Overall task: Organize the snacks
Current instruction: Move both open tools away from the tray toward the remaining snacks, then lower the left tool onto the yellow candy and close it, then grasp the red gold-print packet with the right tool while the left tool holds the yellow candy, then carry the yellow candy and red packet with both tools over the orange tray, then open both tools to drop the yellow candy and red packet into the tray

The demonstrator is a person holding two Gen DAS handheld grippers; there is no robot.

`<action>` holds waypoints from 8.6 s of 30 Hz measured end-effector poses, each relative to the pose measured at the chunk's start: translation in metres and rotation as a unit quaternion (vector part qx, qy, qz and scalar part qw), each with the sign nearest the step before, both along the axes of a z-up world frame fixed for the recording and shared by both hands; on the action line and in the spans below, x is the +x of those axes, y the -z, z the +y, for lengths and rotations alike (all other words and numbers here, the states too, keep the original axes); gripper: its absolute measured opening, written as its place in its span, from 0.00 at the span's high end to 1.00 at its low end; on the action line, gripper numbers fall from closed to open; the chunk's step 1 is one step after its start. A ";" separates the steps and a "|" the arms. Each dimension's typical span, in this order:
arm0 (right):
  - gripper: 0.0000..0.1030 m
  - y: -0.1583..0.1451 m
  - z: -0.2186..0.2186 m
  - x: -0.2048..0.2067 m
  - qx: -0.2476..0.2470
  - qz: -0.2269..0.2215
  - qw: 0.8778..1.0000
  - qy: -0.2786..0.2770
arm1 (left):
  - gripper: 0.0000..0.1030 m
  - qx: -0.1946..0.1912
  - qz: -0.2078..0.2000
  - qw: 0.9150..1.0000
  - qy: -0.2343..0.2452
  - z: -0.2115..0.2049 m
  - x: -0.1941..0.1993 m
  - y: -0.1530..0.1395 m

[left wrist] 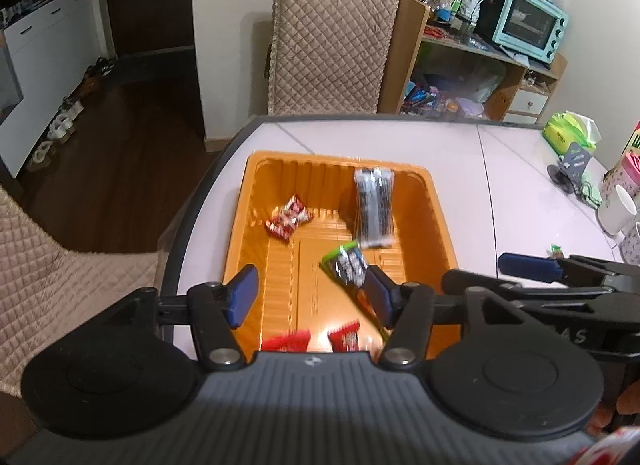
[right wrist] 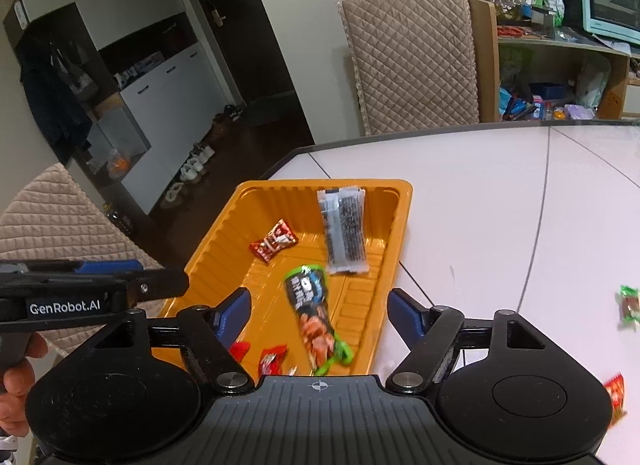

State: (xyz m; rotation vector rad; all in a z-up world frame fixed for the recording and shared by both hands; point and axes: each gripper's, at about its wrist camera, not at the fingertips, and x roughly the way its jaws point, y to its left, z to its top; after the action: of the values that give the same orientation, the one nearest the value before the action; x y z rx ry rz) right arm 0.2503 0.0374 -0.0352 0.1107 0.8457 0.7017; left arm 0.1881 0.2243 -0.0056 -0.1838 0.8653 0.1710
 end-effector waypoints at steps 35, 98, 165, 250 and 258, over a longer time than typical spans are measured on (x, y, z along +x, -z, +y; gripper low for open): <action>0.20 0.003 -0.205 -0.134 -0.006 0.059 0.989 0.135 | 0.43 -0.035 0.037 0.990 0.134 -0.175 -0.083 0.013; 0.20 0.068 -0.315 -0.079 -0.033 0.138 0.934 0.327 | 0.81 0.018 0.065 0.952 0.299 -0.270 0.087 0.124; 0.73 0.020 -0.285 -0.025 -0.043 0.034 0.970 0.237 | 0.81 -0.042 -0.008 0.979 0.198 -0.215 0.053 0.038; 0.73 0.021 0.036 0.028 -0.003 0.045 0.999 -0.029 | 0.81 -0.012 -0.002 1.000 0.003 0.025 0.045 0.049; 0.73 0.023 0.037 0.027 -0.004 0.049 0.998 -0.033 | 0.81 -0.024 0.009 1.000 -0.004 0.031 0.030 0.046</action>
State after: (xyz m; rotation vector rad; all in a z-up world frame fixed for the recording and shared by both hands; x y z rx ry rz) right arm 0.2775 0.0747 -0.0580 0.1115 0.9499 0.7602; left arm 0.2183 0.2557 -0.0514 -0.2317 0.8877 0.1594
